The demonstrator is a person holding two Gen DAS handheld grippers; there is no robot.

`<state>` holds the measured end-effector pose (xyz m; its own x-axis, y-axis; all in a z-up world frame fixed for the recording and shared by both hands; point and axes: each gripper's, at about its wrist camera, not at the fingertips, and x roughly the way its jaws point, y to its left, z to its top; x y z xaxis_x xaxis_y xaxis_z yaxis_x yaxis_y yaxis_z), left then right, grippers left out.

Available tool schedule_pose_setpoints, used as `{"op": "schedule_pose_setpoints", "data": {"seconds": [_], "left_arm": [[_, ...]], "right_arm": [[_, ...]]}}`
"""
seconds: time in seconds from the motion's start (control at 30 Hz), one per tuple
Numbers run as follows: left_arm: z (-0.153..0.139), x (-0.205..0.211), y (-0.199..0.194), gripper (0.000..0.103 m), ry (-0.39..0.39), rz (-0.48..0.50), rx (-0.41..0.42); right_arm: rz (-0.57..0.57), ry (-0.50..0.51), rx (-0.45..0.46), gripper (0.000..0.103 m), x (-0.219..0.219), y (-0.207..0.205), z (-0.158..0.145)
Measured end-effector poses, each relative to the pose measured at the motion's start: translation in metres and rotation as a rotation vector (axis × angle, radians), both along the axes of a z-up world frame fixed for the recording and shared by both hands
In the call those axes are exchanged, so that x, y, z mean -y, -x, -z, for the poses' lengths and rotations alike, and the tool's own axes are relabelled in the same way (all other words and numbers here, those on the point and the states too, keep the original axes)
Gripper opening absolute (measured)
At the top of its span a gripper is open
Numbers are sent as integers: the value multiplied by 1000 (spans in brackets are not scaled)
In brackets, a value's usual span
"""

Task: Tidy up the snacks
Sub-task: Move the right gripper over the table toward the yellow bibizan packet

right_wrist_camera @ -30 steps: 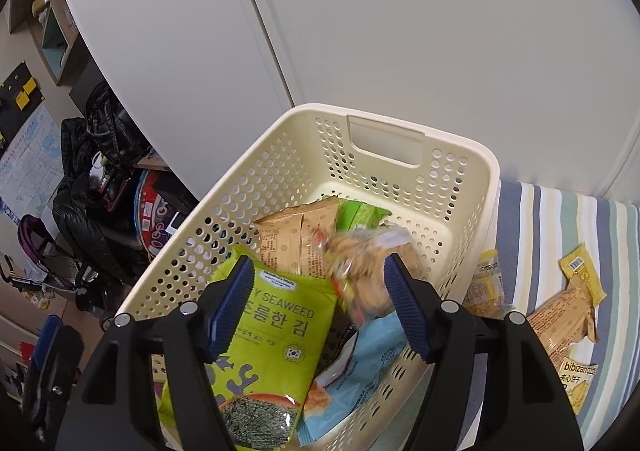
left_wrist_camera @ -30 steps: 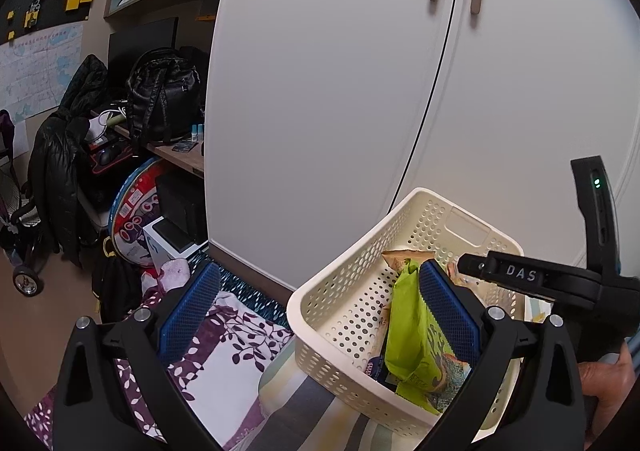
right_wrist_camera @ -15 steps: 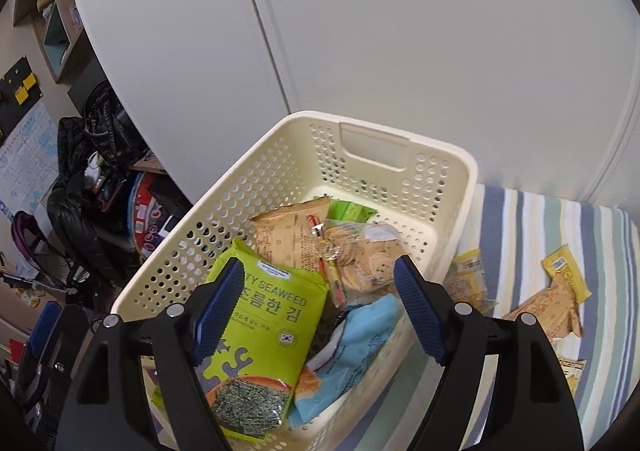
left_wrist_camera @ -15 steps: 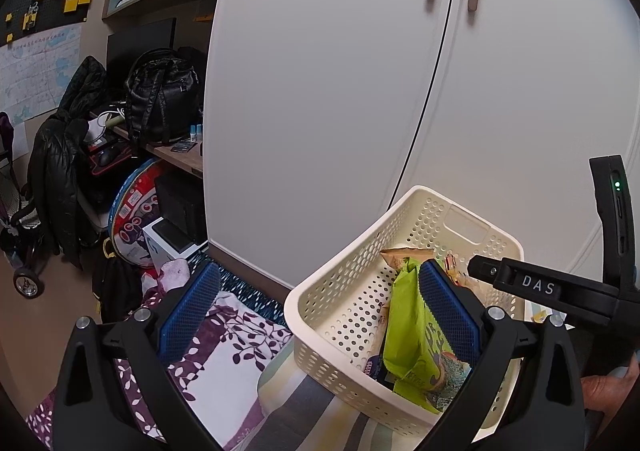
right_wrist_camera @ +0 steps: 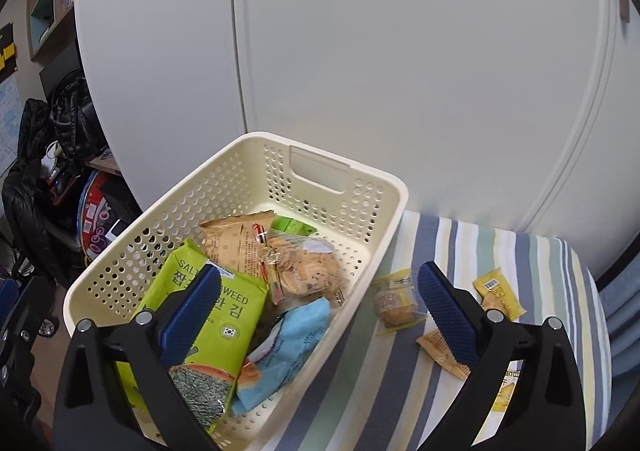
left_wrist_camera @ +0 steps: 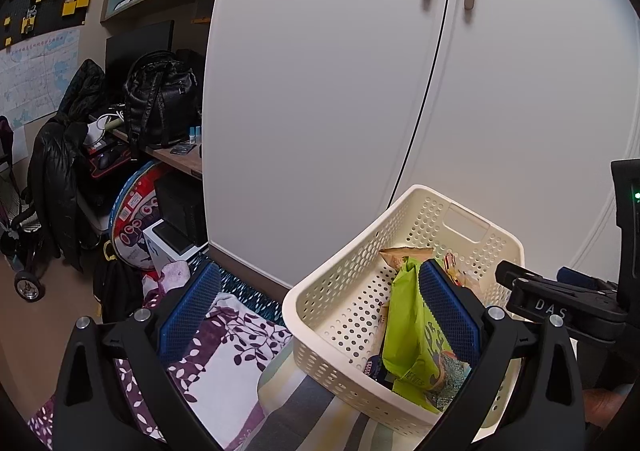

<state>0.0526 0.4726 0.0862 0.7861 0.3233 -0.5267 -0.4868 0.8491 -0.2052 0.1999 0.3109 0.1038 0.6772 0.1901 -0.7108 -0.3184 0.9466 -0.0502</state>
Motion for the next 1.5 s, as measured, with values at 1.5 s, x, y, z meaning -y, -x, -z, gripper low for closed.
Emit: {"op": "schedule_pose_setpoints", "data": {"seconds": [1.5], "left_arm": [[3,51,-18,101,-69,136,-12]], "right_arm": [[373,-138,-275,98,253,6,77]]}}
